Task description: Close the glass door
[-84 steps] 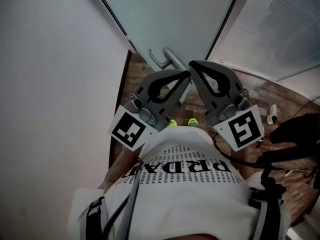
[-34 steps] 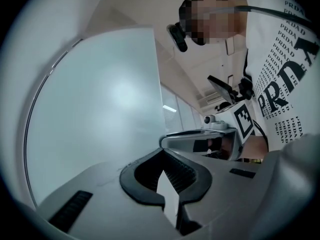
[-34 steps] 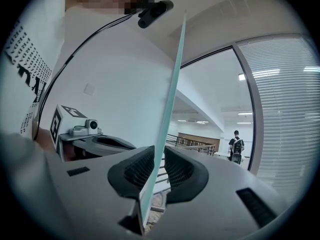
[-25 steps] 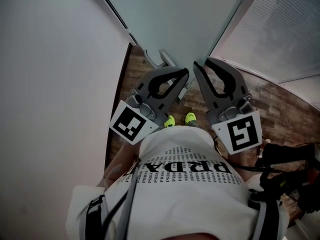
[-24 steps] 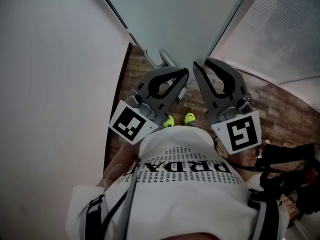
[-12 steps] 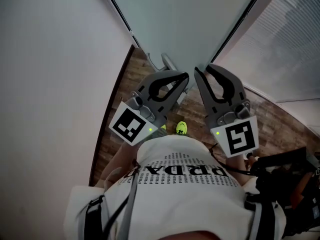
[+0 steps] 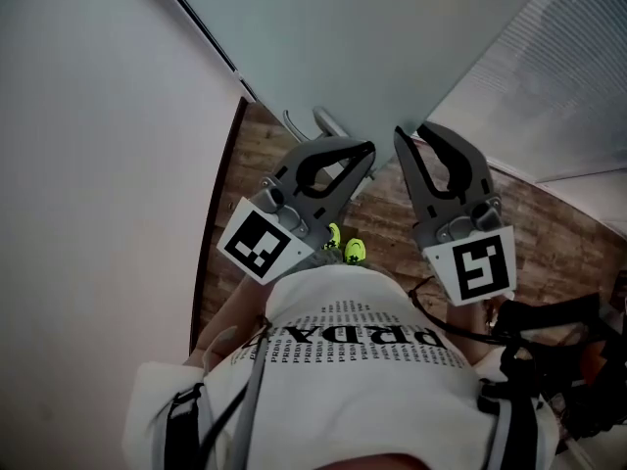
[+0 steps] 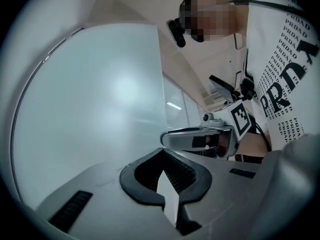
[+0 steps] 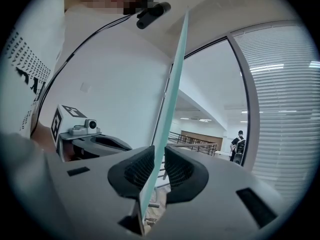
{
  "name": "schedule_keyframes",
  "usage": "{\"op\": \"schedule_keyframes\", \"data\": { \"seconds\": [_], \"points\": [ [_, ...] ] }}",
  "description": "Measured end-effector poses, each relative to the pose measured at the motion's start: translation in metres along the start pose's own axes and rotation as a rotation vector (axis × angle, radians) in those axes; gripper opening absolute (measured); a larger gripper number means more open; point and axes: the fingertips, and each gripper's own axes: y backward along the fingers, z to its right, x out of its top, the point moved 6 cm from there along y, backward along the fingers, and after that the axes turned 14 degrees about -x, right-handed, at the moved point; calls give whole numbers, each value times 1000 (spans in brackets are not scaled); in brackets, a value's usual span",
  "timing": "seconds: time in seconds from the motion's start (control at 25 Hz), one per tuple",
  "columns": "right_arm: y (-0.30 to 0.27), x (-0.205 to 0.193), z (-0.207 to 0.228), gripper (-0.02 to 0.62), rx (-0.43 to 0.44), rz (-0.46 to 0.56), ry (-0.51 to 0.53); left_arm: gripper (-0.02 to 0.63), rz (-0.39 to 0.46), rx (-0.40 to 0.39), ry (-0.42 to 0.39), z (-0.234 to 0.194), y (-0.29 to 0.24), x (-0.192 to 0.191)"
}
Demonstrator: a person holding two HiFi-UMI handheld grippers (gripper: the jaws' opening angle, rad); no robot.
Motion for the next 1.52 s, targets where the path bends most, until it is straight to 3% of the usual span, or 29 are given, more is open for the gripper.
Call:
{"op": "schedule_keyframes", "data": {
  "seconds": [0.44, 1.2, 1.52],
  "points": [
    [2, -3, 3, 57, -56, -10, 8, -1, -12, -33, -55, 0, -2, 9],
    [-3, -3, 2, 57, 41, 23, 18, 0, -35, 60, -39, -1, -6, 7],
    [0, -5, 2, 57, 14, 19, 15, 0, -14, 21, -67, -3, -6, 3]
  ]
}}
